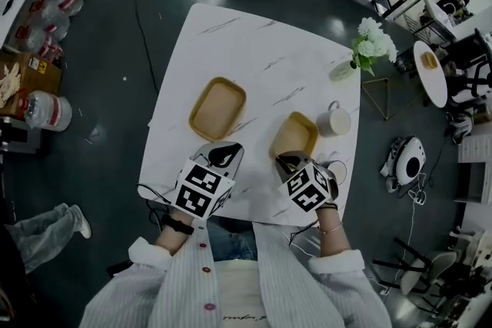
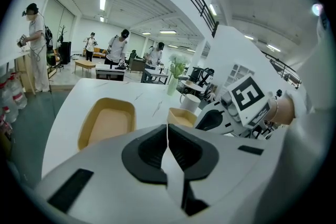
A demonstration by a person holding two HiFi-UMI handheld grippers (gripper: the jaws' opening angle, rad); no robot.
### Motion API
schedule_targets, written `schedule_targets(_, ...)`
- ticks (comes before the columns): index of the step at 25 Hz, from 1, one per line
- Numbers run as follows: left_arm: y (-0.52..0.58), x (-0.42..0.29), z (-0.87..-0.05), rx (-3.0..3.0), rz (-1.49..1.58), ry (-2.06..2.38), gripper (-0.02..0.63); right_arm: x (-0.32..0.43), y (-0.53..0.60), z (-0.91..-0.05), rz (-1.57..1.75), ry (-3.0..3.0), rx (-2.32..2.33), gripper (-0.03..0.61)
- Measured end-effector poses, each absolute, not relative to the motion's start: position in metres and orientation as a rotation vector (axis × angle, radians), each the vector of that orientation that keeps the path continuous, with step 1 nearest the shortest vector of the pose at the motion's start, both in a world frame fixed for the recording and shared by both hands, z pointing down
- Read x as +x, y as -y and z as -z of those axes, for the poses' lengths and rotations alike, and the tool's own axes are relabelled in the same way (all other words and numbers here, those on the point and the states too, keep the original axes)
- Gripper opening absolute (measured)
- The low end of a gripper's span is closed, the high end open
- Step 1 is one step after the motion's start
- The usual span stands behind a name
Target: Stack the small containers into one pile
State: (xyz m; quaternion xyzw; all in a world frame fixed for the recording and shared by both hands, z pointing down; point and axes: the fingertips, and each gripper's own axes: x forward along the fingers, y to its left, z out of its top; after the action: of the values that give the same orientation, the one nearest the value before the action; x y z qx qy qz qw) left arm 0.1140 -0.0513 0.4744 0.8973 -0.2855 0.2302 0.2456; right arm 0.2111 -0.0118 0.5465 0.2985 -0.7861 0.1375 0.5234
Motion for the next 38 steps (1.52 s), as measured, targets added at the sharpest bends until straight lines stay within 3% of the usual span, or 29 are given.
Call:
schedule_targets(13,0.053,0.071,-0.467,2.422,-0.584,0.863,0.021,0.173,0.042,-0.499,-0.265,1.959,0.802,0.024)
schedule_targets(26,0.050,0.007,-0.466,2.374,-0.531,0.954,0.021,0.077,0.073,-0.461,-0.147,2.046,0.764,0.024)
schedule_targets(38,0.059,-0.042,-0.478,2.359,-0.535,0.979,0.021,0.009,0.093,-0.478,-0.133,2.048,0.696,0.025)
